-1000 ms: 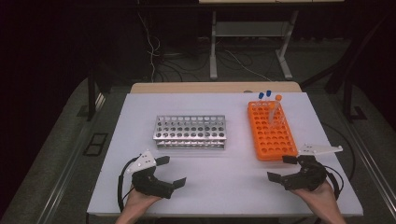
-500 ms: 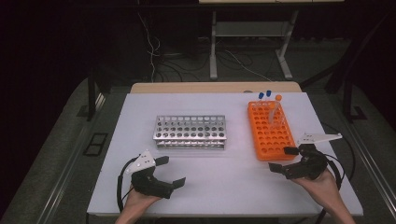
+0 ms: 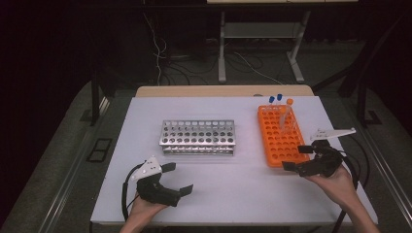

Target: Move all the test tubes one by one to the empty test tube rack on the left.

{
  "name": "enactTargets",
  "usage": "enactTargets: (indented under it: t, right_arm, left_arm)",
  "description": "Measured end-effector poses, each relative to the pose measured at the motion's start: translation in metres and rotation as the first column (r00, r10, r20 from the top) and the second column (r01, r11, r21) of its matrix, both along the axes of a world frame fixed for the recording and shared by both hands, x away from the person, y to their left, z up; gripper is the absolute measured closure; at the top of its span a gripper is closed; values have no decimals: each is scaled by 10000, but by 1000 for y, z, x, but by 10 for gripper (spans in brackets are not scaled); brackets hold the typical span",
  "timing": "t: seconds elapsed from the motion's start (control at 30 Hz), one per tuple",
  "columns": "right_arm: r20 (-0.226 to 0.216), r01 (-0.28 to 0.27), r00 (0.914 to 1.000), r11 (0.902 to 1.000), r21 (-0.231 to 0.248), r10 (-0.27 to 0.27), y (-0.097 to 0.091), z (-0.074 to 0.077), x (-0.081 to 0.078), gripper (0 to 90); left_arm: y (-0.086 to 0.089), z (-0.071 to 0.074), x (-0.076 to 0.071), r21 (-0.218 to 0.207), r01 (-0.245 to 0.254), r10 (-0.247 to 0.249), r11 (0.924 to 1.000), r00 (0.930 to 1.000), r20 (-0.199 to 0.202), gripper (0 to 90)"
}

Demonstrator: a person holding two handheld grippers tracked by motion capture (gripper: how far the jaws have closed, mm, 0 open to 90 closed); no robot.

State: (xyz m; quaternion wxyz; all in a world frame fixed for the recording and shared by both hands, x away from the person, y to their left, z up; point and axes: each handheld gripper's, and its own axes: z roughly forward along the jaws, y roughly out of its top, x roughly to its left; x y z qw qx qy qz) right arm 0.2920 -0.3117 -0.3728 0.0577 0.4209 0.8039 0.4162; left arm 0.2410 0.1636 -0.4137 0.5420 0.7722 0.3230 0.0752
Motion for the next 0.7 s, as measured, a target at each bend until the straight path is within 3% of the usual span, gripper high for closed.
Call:
enactTargets:
  t: [0.4, 0.7]
  right_arm:
    - [-93, 145, 9998, 9993, -349, -148, -1, 3, 32, 3]
    - [-228, 169, 9996, 9970, -752, -186, 5, -12, 54, 3]
  left_arm:
    - [1, 0, 0, -4, -28, 28, 10000, 10000, 11, 0]
    - [1, 0, 0, 5, -22, 22, 10000, 10000, 18, 0]
